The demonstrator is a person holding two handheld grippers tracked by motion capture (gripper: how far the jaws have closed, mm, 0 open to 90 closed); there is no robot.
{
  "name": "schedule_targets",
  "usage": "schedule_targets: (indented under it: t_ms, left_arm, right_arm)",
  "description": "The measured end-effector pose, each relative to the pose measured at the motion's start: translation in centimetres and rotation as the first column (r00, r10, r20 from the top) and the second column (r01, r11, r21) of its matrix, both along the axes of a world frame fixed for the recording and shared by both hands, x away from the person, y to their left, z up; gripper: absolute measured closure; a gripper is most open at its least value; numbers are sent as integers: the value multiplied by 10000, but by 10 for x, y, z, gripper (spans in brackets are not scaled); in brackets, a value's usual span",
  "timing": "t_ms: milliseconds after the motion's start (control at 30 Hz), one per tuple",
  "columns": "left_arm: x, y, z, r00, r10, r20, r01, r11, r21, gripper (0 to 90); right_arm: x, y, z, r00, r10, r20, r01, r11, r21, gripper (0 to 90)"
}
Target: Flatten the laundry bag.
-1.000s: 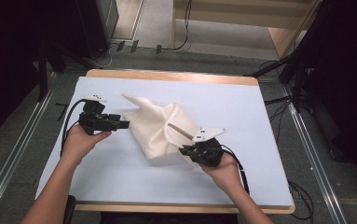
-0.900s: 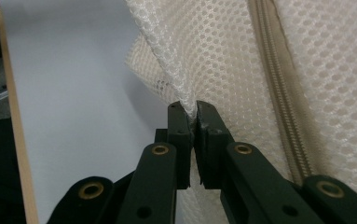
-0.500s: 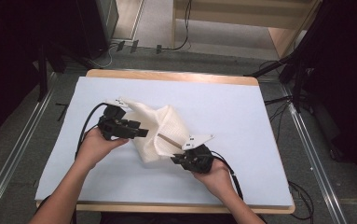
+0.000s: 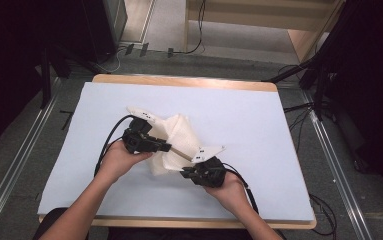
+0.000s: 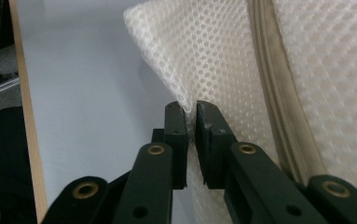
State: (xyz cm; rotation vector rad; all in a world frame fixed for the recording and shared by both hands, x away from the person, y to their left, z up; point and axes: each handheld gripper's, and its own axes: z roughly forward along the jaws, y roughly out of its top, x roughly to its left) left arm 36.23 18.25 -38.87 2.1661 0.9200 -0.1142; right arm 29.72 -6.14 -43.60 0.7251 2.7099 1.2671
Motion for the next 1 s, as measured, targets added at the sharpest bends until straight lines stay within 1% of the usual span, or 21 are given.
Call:
schedule_targets:
  t_ms: [33, 67, 133, 167, 200, 233, 300, 367, 433, 467, 600, 700, 733, 767, 833, 933, 967, 1000]
  left_arm:
    - [0, 1, 1, 10000, -88, -44, 88, 10000, -13, 853]
    - [0, 2, 1, 9999, -140, -85, 139, 9998, -146, 863]
    - [-1, 7, 3, 9997, -175, -144, 173, 9998, -138, 872]
    - [-2, 10, 4, 9997, -198, -128, 196, 9997, -117, 874]
    - [-4, 13, 5, 9998, -153, -132, 151, 9998, -146, 877]
    - [-6, 17, 6, 9997, -207, -158, 206, 9997, -92, 877]
    - [-10, 25, 9, 9998, -207, -71, 206, 9997, -101, 877]
    - [-15, 34, 11, 9999, -164, -31, 163, 9999, -42, 878]
    - [-19, 42, 11, 10000, -27, -39, 26, 9999, -145, 878]
    - [-21, 45, 11, 9999, -6, -108, 5, 9999, -164, 878]
    - [-28, 57, 7, 9998, 117, -169, -118, 9999, -33, 877]
    - [-33, 65, 4, 9997, 157, -206, -156, 9999, 51, 877]
    - [-35, 68, 3, 9994, 198, -267, -197, 9998, 32, 877]
    - [-36, 70, 3, 9994, 260, -211, -258, 9996, 71, 877]
    - [-39, 75, 2, 9990, 377, -247, -377, 9993, -12, 877]
    - [-43, 81, 2, 9987, 478, -159, -476, 9988, 82, 876]
    - [-44, 83, 2, 9984, 535, -193, -534, 9985, 76, 876]
    - [-45, 85, 2, 9984, 539, -166, -537, 9985, 84, 876]
  right_arm:
    - [1, 0, 0, 9999, -8, -120, 7, 10000, -18, 812]
    - [1, -1, 0, 9998, 36, -210, -36, 10000, -17, 774]
    - [1, -4, 2, 9991, 138, -412, -133, 9998, 133, 700]
    - [0, -7, 5, 9991, 104, -417, -96, 9998, 186, 664]
    - [-2, -9, 8, 9992, 127, -378, -116, 9995, 311, 643]
    - [-4, -13, 13, 9994, 93, -331, -78, 9990, 450, 624]
    - [-7, -23, 21, 9997, 45, -254, -26, 9971, 762, 610]
    - [-11, -33, 30, 9999, -90, -81, 98, 9946, 1030, 615]
    - [-12, -43, 36, 9997, -244, 32, 238, 9921, 1233, 629]
    - [-11, -47, 38, 9993, -361, 92, 345, 9907, 1312, 633]
    - [-5, -57, 44, 9968, -783, 181, 745, 9842, 1604, 639]
    - [3, -60, 44, 9915, -1288, 179, 1249, 9818, 1433, 640]
    - [7, -61, 42, 9890, -1470, 186, 1430, 9800, 1382, 642]
    - [12, -61, 40, 9870, -1603, 134, 1570, 9782, 1358, 642]
    - [21, -60, 35, 9822, -1876, 24, 1860, 9757, 1160, 643]
    - [34, -56, 26, 9781, -2081, 23, 2071, 9744, 874, 646]
    - [37, -54, 24, 9765, -2153, -116, 2156, 9733, 791, 646]
    - [41, -53, 21, 9755, -2193, -155, 2198, 9724, 781, 646]
